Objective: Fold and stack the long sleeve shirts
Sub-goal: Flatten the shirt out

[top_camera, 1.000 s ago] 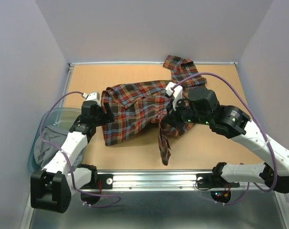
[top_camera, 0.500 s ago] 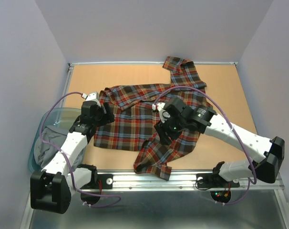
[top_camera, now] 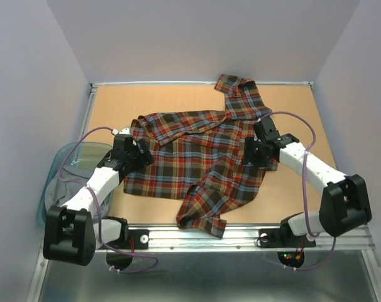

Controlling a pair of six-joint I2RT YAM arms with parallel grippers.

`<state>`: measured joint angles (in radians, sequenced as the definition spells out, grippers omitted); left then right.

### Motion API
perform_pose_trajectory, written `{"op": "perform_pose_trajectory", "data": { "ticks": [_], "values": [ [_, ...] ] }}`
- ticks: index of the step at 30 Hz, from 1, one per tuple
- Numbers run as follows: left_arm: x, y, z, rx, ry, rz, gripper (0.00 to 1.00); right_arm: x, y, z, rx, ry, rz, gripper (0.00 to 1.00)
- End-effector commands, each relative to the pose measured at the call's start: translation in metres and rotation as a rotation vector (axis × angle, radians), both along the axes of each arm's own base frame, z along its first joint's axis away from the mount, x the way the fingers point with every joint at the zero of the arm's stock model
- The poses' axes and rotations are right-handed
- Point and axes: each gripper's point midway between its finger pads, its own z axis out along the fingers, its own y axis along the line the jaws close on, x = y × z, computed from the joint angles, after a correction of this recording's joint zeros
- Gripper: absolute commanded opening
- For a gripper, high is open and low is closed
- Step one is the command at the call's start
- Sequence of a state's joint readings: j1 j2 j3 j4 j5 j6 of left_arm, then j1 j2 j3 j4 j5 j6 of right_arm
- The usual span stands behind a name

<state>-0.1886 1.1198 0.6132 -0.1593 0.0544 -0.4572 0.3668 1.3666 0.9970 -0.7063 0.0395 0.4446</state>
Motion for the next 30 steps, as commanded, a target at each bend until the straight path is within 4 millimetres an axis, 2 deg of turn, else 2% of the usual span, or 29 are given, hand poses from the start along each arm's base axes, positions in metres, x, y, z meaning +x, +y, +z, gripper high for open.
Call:
{"op": "perform_pose_trajectory", "data": {
  "ticks": [1,5,6,7,10,11,14,16,20,23,28,30],
  "values": [
    [-0.010,-0.008,-0.019,-0.050,0.072,0.012,0.85,0.020,0.012,-0.019,0.153,-0.042,-0.135,0.57],
    [-0.015,-0.008,-0.031,-0.049,0.120,0.007,0.85,0.022,-0.002,-0.047,0.188,-0.010,-0.249,0.56],
    [-0.017,-0.010,-0.033,-0.056,0.128,0.003,0.85,0.028,-0.009,-0.049,0.201,-0.023,-0.286,0.56],
    [-0.019,-0.011,-0.037,-0.064,0.140,0.001,0.85,0.023,-0.015,-0.062,0.194,0.005,-0.308,0.56],
    [-0.023,-0.017,-0.044,-0.101,0.167,-0.002,0.85,0.026,-0.039,-0.075,0.207,0.020,-0.413,0.56],
    [-0.027,-0.019,-0.048,-0.108,0.181,-0.006,0.85,0.021,-0.046,-0.085,0.202,0.042,-0.444,0.56],
    [-0.033,-0.021,-0.057,-0.127,0.218,-0.004,0.85,0.020,-0.083,-0.101,0.194,0.073,-0.585,0.58],
    [-0.036,-0.024,-0.063,-0.144,0.243,-0.005,0.85,0.020,-0.100,-0.106,0.172,0.077,-0.642,0.59],
    [-0.046,-0.032,-0.072,-0.186,0.297,-0.020,0.85,0.023,-0.139,-0.107,0.130,0.057,-0.771,0.60],
    [-0.055,-0.043,-0.072,-0.227,0.308,-0.040,0.85,0.028,-0.176,-0.100,0.116,0.022,-0.869,0.61],
    [-0.075,-0.061,-0.065,-0.287,0.308,-0.066,0.85,0.041,-0.210,-0.079,0.052,-0.056,-0.917,0.62],
    [-0.085,-0.072,-0.065,-0.295,0.319,-0.096,0.85,0.043,-0.217,-0.073,0.017,-0.073,-0.912,0.63]
  ]
}}
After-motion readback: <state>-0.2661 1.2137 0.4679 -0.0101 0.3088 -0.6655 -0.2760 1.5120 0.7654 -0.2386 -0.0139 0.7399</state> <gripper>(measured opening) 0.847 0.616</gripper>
